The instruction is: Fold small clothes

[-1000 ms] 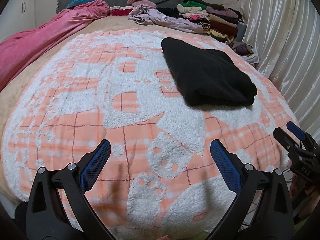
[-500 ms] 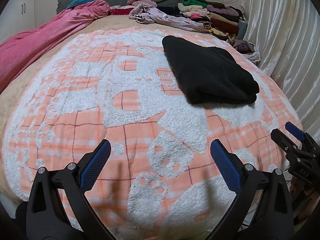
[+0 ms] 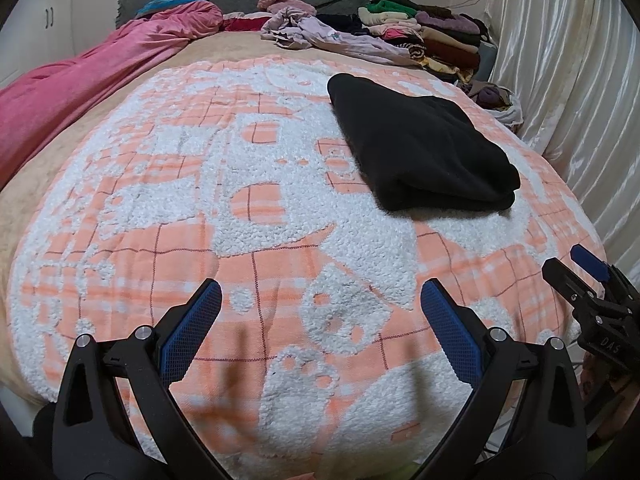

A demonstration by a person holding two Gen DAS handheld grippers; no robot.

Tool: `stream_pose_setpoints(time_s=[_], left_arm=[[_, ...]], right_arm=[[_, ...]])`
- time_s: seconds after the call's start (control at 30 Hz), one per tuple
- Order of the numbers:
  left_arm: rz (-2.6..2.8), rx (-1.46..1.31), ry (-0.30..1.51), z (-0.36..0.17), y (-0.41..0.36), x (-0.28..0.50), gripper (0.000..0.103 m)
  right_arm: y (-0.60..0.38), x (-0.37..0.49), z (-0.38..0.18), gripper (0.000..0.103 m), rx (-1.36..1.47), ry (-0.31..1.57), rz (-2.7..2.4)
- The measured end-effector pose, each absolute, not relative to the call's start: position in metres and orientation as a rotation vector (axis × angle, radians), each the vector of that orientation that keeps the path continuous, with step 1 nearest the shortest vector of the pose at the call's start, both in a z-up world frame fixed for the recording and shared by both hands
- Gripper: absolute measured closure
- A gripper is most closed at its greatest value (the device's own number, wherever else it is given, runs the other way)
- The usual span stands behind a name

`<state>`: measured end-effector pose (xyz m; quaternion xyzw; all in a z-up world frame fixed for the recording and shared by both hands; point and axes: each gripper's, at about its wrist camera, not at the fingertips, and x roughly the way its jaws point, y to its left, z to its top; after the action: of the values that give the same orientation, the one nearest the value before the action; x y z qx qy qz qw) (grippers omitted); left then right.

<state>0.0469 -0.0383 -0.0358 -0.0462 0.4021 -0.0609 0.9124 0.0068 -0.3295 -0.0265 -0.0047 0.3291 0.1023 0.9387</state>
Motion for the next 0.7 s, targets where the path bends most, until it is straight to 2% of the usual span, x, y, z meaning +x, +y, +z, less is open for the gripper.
stream_pose_setpoints(time_s=[0.7], left_arm=[[-0.114,-0.097,0.822,-0.0307,-0.0316,0.0472,0.010]], right_arm=[[-0.3281,0.0052,-0.0243,0.005,-0.009,0.670,0.212]])
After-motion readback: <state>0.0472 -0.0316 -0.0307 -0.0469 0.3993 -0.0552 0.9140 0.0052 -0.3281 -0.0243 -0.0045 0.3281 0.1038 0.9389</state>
